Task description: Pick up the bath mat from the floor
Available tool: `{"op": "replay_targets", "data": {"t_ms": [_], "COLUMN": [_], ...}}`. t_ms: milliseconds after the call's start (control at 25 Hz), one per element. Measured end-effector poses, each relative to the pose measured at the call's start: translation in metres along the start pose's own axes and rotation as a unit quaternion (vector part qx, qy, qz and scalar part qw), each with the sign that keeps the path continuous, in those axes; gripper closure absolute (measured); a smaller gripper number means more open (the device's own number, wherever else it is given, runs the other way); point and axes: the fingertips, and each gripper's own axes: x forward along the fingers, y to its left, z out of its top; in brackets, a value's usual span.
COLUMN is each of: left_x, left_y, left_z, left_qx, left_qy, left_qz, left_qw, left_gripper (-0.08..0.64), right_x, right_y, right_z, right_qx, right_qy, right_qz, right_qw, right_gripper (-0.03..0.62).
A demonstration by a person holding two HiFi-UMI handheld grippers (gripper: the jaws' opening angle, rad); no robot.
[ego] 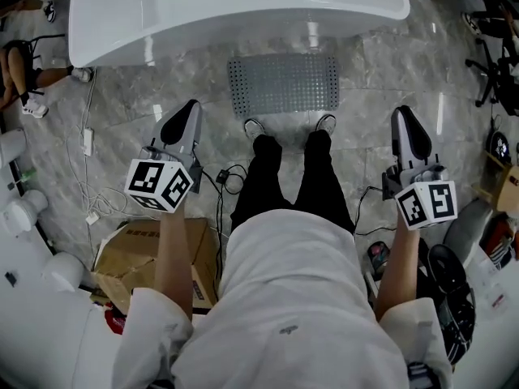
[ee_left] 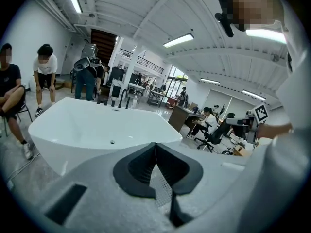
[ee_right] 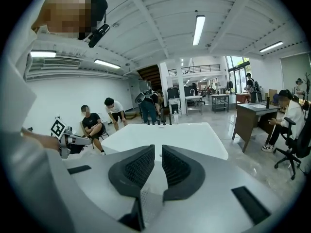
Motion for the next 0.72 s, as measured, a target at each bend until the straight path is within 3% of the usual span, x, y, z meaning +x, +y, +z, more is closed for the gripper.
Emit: {"op": "replay_targets", "data": {"t_ms": [440, 640, 720], "left_x": [0.061, 0.097, 0.105], "left_y": [0.0, 0.014, 0.018], "left_z": [-0.083, -0.154, -0.184], "left_qx": [-0.059, -0.096, -0.108], "left_qy": [0.049, 0.09, 0.113], "left_qz": [0.029, 0.048, 0.06], "left_qw": [0.9967, 0.9901, 0.9859], "left_gripper": [0.546, 0.546, 0.545], "right_x": [0.059, 0.09, 0.098], "right_y": [-0.073, -0.094, -0.099], "right_z": [-0.109, -0.189, -0.222], "right_qx": [-0.003, -0.003, 0.001], "right_qy": [0.099, 0.151, 0.175], "right_qz": [0.051, 0.061, 0.068], "right_qw": [0.994, 0.987, 0.982], "right_gripper": [0.581, 0.581, 0.546]}}
